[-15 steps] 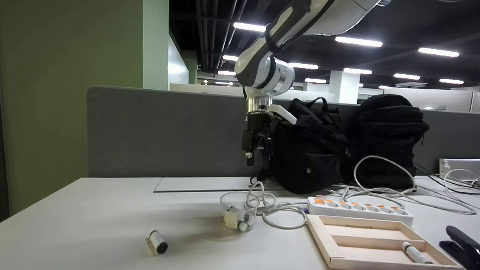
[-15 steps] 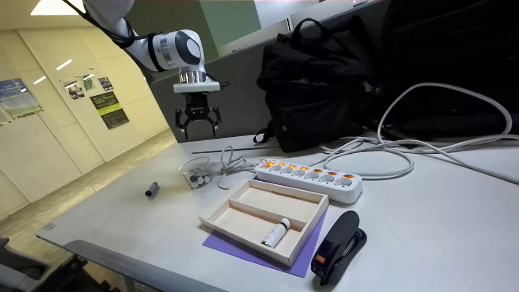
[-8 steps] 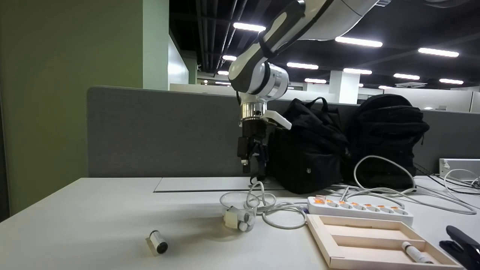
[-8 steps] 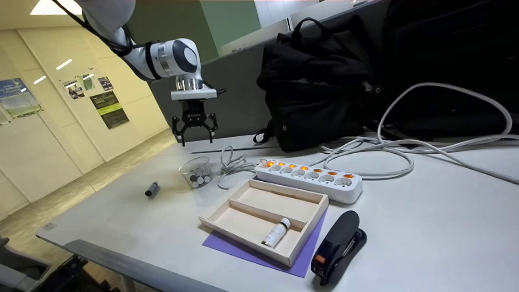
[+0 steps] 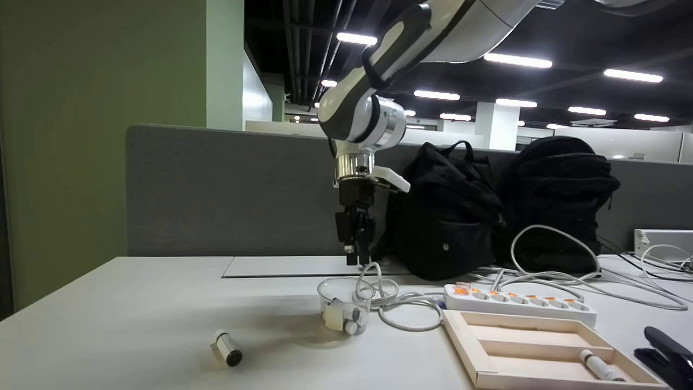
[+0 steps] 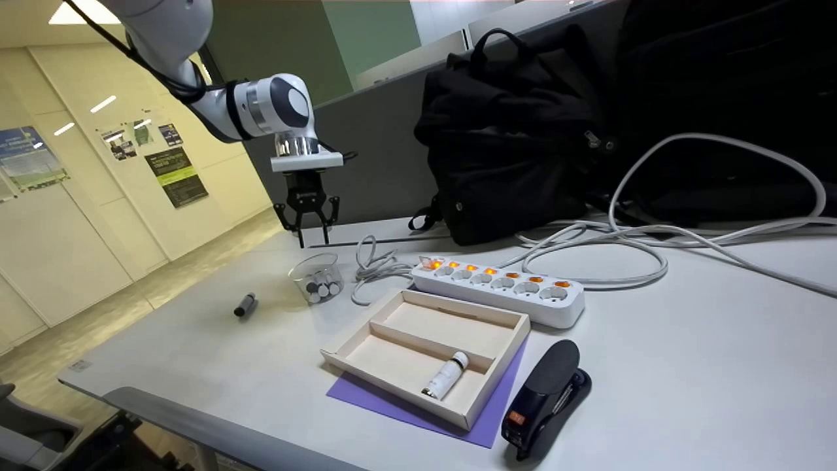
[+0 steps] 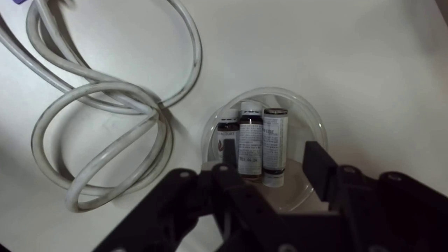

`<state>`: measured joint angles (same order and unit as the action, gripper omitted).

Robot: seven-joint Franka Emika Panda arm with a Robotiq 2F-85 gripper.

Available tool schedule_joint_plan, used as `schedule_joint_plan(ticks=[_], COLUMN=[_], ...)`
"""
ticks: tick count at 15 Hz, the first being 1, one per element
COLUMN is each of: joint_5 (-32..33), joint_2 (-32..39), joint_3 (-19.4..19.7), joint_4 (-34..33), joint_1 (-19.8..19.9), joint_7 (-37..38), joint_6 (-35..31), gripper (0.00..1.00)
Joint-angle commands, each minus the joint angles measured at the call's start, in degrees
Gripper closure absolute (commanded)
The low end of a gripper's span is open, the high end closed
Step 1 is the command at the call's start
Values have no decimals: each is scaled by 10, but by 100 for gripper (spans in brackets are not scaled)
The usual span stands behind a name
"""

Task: Remove the bottle from the clear bowl and put it on the table

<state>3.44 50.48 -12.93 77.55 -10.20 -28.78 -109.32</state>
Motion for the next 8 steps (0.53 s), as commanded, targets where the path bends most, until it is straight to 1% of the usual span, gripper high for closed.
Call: schedule_joint_plan(ticks=[1, 4, 5, 8], joint_5=[6, 5, 5, 6], joint_2=[19, 39, 47, 68], joint_3=[-4, -6, -6, -7], joint_4=[-19, -29, -34, -47], joint_1=[-1, -1, -2, -6], joint_7=[-18, -29, -33, -44], joint_6=[6, 11, 14, 20], gripper=[75, 97, 100, 100])
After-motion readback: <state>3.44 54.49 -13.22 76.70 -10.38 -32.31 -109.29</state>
